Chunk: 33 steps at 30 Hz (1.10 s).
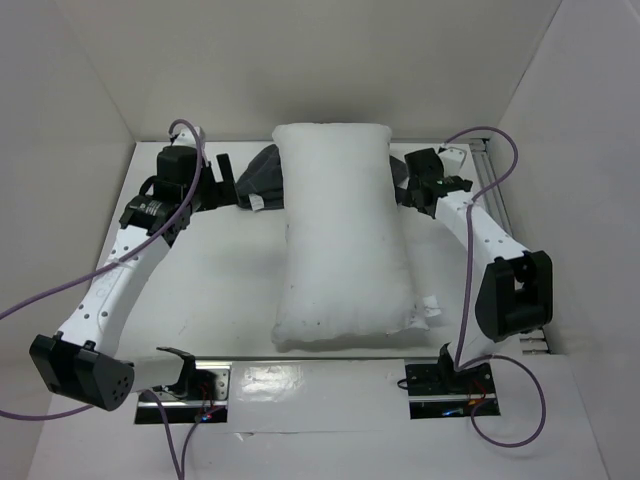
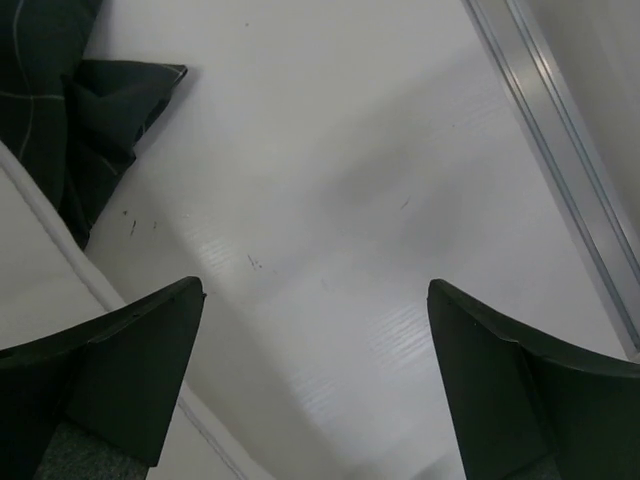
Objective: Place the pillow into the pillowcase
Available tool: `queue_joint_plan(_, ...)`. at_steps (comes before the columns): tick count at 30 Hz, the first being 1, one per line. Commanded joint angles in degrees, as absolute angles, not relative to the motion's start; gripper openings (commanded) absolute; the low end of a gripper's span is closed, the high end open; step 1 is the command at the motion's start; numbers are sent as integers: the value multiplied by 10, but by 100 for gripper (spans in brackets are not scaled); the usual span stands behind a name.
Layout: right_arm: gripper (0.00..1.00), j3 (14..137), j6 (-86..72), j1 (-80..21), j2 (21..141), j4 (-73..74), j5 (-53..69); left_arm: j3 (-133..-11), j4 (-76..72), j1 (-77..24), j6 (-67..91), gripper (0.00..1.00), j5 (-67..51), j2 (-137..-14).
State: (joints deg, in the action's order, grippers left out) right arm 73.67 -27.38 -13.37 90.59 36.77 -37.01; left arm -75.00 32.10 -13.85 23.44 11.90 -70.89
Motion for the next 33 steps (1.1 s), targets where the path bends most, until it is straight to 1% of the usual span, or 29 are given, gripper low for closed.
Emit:
queue_joint_plan(1, 100, 723, -266, -143, 859, 348, -344, -757, 323, -137, 255, 100, 57, -696)
queue_joint_plan(4, 100, 722, -258, -143, 835, 348, -325, -749, 307, -137, 255, 99, -24, -705)
queue_joint_plan(6, 100, 717, -252, -143, 822, 348, -304, -757, 306, -152, 255, 97, -67, -744)
queue_joint_plan(10, 100, 697, -227, -143, 776, 337, -255, -794, 320, -191, 266, 97, -74, -812)
queue_joint_plan(14, 100, 686, -213, -143, 736, 355, -212, -814, 311, -220, 288, 97, -81, -865)
queue_joint_plan(16, 100, 679, -213, -149, 723, 369, -191, -819, 299, -232, 294, 100, -81, -888)
queue_joint_plan(19, 100, 673, -207, -149, 706, 383, -171, -845, 294, -250, 300, 100, -97, -942)
queue_joint_plan(22, 100, 680, -194, -149, 706, 402, -143, -863, 261, -265, 305, 100, -139, -996)
queue_joint_plan(25, 100, 703, -188, -149, 718, 415, -107, -898, 248, -271, 314, 100, -224, -1045)
queue_joint_plan(26, 100, 711, -179, -149, 718, 430, -90, -908, 241, -271, 320, 95, -244, -1069)
queue_joint_plan(27, 100, 716, -173, -154, 718, 430, -65, -924, 241, -276, 320, 87, -277, -1077)
queue_joint_plan(28, 100, 725, -160, -154, 718, 430, -4, -931, 233, -276, 320, 66, -286, -1077)
queue_joint_plan(29, 100, 725, -155, -154, 723, 425, 30, -931, 233, -281, 320, 50, -287, -1077)
queue_joint_plan(30, 100, 725, -155, -154, 723, 418, 67, -939, 227, -281, 320, 28, -287, -1077)
queue_joint_plan(31, 100, 716, -147, -154, 742, 411, 101, -946, 227, -281, 320, 10, -287, -1077)
queue_joint_plan(32, 100, 708, -147, -161, 755, 398, 141, -946, 227, -281, 326, 0, -293, -1077)
queue_joint_plan(33, 100, 690, -163, -170, 779, 377, 159, -952, 227, -281, 326, 0, -301, -1071)
